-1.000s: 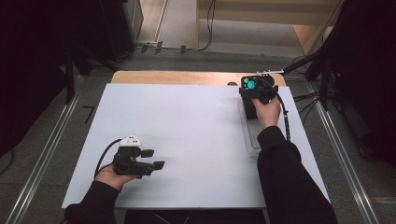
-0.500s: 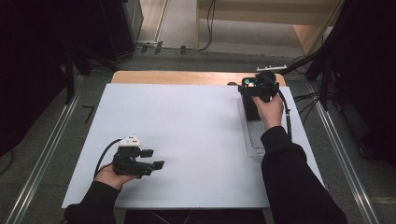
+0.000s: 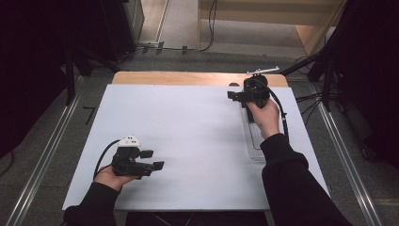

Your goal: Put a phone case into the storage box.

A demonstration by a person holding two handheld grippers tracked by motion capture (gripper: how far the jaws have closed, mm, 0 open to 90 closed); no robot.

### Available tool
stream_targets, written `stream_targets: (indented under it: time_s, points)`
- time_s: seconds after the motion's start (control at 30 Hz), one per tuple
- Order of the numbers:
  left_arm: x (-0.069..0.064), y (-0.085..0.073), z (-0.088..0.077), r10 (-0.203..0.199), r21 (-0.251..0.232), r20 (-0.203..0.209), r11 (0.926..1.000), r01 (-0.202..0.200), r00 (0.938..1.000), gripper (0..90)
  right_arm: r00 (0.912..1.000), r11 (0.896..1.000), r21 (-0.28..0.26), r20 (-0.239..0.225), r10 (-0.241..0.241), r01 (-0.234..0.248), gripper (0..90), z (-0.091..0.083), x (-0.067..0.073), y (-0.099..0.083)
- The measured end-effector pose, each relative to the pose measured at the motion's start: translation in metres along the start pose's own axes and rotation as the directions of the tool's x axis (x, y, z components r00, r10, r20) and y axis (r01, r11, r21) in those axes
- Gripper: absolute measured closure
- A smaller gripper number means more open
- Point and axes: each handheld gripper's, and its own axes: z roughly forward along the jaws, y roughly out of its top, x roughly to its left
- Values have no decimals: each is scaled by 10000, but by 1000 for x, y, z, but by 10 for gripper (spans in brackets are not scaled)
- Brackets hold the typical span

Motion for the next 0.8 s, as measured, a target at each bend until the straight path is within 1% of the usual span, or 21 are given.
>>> stream_targets:
  time_s: [0.03,0.07,0.1,0.13,0.2,0.3,0.37,0.43,0.5,0.6,0.7,0.8]
  points:
    - [0,0,-1,-16,3,-9,10000,16,10000,309,9998,10000,32,-207,-43,43,126,0,3,-1]
    - [1,0,-1,-28,1,-9,10000,28,10000,308,9995,10000,36,-317,-50,52,133,-1,6,-3]
    - [1,0,-1,-75,-42,-9,10000,75,10000,308,9989,10000,14,-456,-49,50,166,-1,9,-5]
    - [1,0,-2,-62,-47,-6,10000,62,10000,308,9981,9999,97,-608,-121,127,179,-1,12,-6]
    - [2,0,-2,-61,-49,-32,10000,61,10000,308,9966,9995,244,-801,-193,213,181,-1,18,-8]
    - [2,1,-3,-31,-70,-6,10000,31,10000,308,9948,9982,406,-937,-409,449,187,-2,27,-14]
    - [2,1,-3,-17,-34,0,10000,17,10000,308,9913,9970,516,-1211,-512,578,187,-2,31,-17]
    - [2,1,-3,-23,-46,8,10000,23,10000,308,9883,9967,534,-1432,-524,605,187,-4,36,-21]
    - [2,1,-3,-1,-61,33,10000,1,10000,308,9845,9962,478,-1633,-641,727,188,-6,40,-26]
    - [2,2,-4,21,-68,40,10000,-21,10000,308,9767,9942,579,-2003,-774,907,188,-9,46,-33]
    - [3,2,-4,13,-105,82,9999,-12,10000,308,9671,9921,642,-2379,-897,1078,188,-14,51,-40]
    - [3,2,-5,6,-129,99,9999,-5,10000,308,9549,9900,775,-2825,-912,1175,188,-18,55,-49]
